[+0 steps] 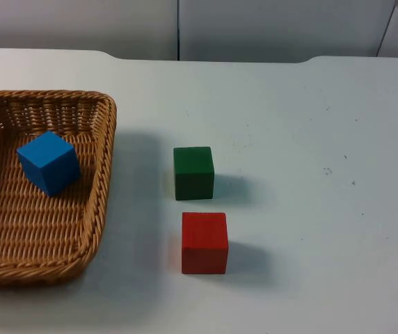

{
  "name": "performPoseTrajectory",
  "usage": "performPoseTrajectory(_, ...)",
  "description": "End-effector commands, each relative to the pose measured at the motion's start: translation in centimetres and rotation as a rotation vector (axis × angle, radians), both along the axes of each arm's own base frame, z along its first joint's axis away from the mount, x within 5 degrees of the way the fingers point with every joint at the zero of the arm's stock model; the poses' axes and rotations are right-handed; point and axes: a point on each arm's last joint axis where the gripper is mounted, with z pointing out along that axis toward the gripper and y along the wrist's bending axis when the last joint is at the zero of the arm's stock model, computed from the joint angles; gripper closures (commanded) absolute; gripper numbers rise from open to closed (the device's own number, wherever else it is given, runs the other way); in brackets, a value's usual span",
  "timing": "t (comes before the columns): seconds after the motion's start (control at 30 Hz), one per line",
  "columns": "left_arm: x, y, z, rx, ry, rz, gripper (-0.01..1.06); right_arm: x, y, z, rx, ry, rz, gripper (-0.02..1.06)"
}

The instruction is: Pick up the basket with the left hand and place the blue cube into the basket with the right hand.

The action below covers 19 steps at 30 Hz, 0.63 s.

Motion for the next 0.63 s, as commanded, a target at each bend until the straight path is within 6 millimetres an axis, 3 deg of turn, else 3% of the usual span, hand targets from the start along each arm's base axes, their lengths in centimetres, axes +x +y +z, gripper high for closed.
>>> performPoseTrajectory(0.0,0.02,-0.09,-0.01,-0.010,-0.010,-0.012,0.00,-0.02,0.09,-0.03,0.004,-0.010,-0.062,0.00)
performPoseTrajectory(0.27,0.02,-0.09,-0.01,-0.010,-0.010,-0.012,0.00,-0.27,0.26,-0.03,0.002,-0.010,-0.451,0.00)
performPoseTrajectory(0.6,0.02,-0.08,-0.01,-0.010,-0.010,-0.014,0.00,-0.38,0.40,-0.03,0.000,-0.011,-0.696,0.00)
